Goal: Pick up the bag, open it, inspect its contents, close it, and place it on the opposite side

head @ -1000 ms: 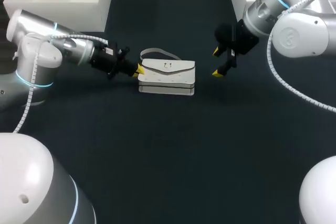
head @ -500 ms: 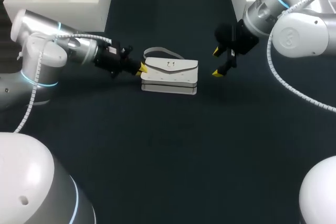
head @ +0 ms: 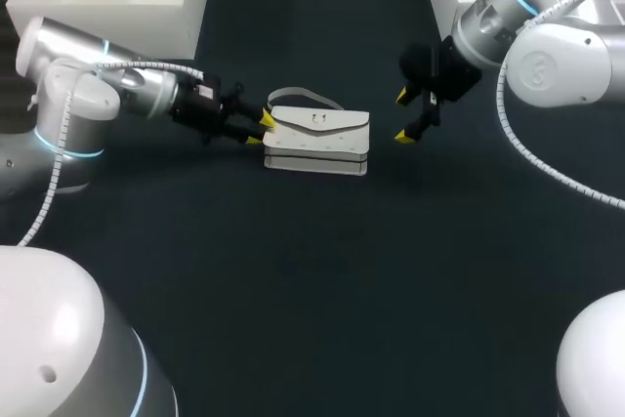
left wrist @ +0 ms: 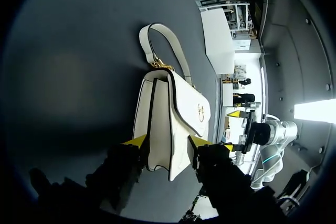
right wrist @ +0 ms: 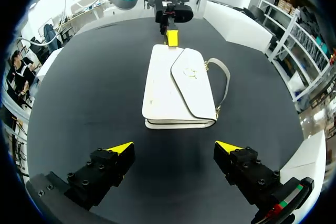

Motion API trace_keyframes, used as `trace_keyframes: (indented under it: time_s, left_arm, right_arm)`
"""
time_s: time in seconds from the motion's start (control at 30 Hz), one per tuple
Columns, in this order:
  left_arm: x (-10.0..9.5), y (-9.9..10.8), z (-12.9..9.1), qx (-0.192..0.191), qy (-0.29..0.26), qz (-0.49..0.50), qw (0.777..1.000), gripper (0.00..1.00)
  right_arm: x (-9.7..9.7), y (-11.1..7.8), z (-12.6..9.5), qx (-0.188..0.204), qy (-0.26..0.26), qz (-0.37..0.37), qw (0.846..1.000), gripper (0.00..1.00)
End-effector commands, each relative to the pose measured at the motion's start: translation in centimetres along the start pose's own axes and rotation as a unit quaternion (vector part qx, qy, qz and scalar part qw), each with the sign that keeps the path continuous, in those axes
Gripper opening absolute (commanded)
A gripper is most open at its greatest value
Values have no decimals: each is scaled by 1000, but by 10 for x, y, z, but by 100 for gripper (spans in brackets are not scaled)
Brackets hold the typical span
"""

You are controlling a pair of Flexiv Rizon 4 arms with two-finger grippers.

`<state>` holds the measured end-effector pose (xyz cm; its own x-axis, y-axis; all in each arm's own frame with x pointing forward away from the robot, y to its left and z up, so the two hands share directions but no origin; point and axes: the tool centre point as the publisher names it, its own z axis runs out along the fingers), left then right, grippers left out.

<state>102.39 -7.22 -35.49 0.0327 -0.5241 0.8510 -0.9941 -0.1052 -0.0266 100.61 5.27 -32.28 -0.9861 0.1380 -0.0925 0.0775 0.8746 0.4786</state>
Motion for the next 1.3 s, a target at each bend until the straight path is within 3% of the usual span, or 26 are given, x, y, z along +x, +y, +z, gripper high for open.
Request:
trace_keyframes:
  time_s: [0.03,0.13,0.17,0.27,0.43,0.53,0.63,0.7,0.97,1.3]
  left_arm:
    - [-2,-3,-5,-2,2,1,1000,50]
    - [-3,-11,-6,-15,2,-2,1000,45]
    - [-2,-13,-6,-37,8,-7,999,40]
    - [0,-15,-4,-75,14,-8,997,40]
    - [3,-11,3,-96,7,-2,995,39]
    - [2,-10,7,-98,3,-2,995,27]
    - [0,-12,10,-100,0,-3,995,22]
    - [-1,-12,11,-99,-1,-5,995,0]
    - [0,-4,7,-90,10,-6,996,0]
    - [6,8,17,-57,6,-10,998,0]
  right_arm:
    - [0,0,1,0,1,0,1000,100]
    - [0,0,1,0,1,0,1000,100]
    - [0,0,1,0,1,0,1000,100]
    - [0,0,1,0,1,0,1000,100]
    - [0,0,1,0,1,0,1000,100]
    - [0,0,1,0,1,0,1000,100]
    - [0,0,1,0,1,0,1000,100]
    - [0,0,1,0,1,0,1000,100]
    - [0,0,1,0,1,0,1000,100]
    - [0,0,1,0,1,0,1000,100]
